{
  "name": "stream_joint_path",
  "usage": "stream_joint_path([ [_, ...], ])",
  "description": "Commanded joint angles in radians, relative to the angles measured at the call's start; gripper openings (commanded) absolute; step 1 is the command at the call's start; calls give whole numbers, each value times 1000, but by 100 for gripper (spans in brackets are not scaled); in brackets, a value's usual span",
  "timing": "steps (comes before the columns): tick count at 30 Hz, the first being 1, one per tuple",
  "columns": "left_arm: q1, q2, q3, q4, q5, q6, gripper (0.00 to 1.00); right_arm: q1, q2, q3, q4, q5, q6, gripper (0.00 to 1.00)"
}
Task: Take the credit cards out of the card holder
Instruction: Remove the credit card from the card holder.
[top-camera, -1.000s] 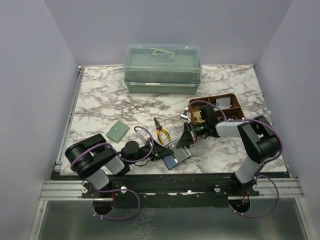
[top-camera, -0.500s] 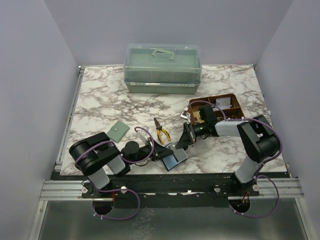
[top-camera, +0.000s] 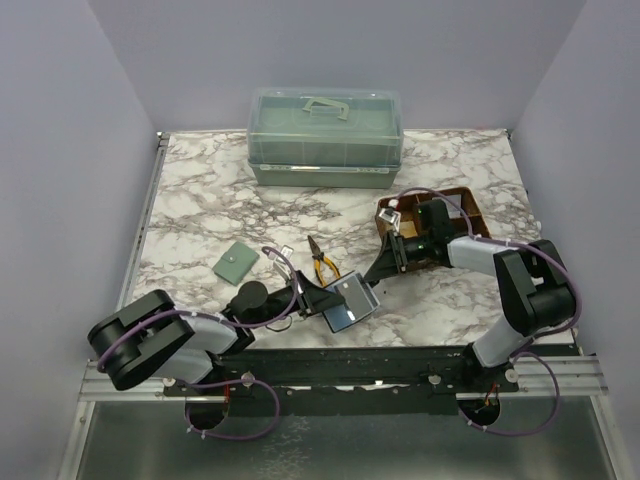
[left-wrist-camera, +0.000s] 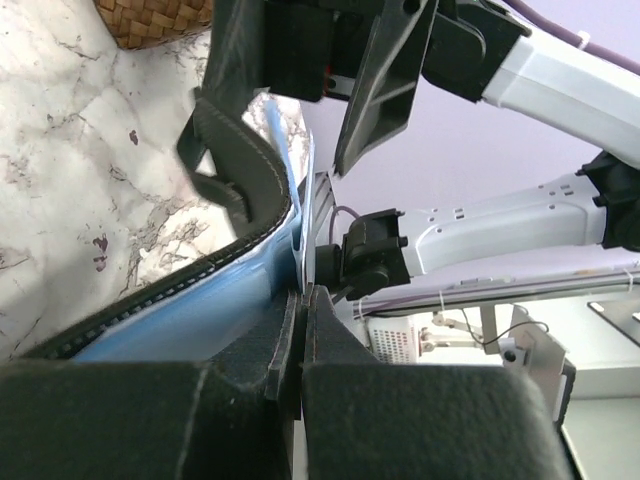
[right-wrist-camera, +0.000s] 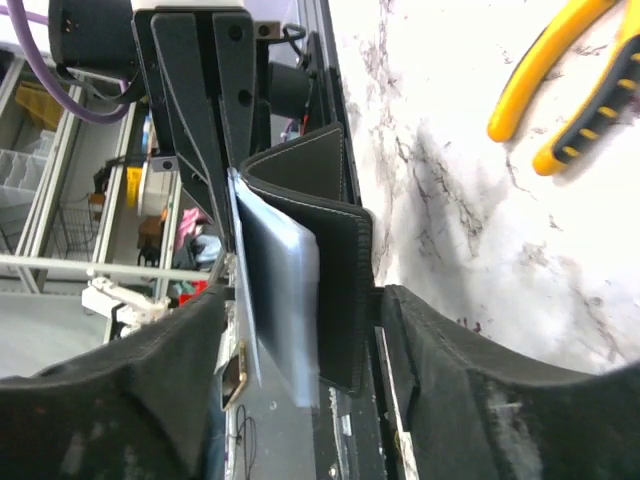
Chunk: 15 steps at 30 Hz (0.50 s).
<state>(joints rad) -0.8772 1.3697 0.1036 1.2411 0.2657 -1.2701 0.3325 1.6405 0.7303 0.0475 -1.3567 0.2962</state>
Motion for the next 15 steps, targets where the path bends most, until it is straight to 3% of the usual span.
stream_joint_path([
  [1, -2, -120, -10, -124, 40, 93, 0, -42, -56, -41, 47, -100, -20, 73],
  [8, 1, -343, 25, -391, 42, 194, 0, -43, -46, -42, 46, -52, -18, 77],
  [15, 1, -392, 59, -436, 74, 216, 0, -27, 24, -37, 58, -109, 4, 78],
])
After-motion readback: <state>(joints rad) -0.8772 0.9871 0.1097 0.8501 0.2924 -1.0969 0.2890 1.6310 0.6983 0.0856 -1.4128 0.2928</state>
